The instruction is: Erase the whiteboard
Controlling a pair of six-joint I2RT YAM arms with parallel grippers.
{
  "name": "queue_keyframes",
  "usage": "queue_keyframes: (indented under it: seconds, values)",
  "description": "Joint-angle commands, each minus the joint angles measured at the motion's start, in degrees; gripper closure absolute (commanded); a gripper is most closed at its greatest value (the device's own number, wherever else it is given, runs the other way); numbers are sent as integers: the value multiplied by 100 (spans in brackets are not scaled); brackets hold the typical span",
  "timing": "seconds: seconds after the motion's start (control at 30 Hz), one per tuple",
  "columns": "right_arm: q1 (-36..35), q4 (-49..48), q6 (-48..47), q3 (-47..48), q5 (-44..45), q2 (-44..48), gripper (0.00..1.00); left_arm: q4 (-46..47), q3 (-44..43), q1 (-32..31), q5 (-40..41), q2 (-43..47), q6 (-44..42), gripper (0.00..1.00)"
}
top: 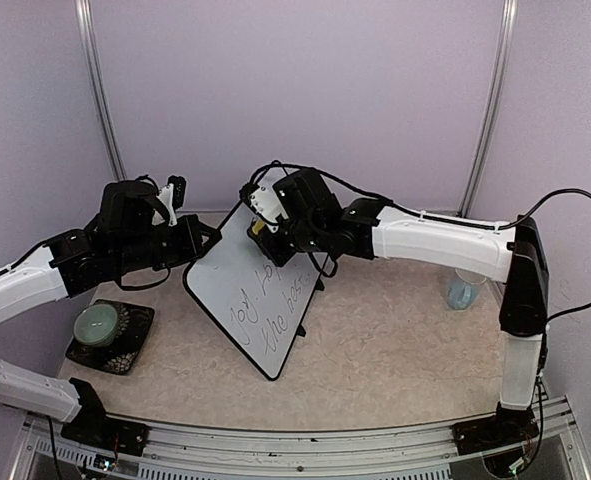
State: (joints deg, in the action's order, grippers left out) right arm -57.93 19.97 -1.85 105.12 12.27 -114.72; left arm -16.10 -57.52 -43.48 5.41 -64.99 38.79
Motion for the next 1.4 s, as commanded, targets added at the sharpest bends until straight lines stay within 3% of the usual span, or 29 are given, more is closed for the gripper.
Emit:
queue_keyframes:
  seconds: [0.0, 0.3, 0.83, 1.37]
  values:
    - [46, 62, 144, -831, -214, 75, 100, -43, 48, -143, -525, 90, -39, 100]
    - [62, -23, 187, -1095, -268, 208, 100, -54, 31, -143, -532, 116, -29, 100]
    - [90, 384, -121, 962, -143, -574, 100, -89, 78, -160, -502, 147, -18, 100]
    - [128, 100, 52, -680, -128, -8, 100, -124, -4, -135, -520, 164, -73, 100]
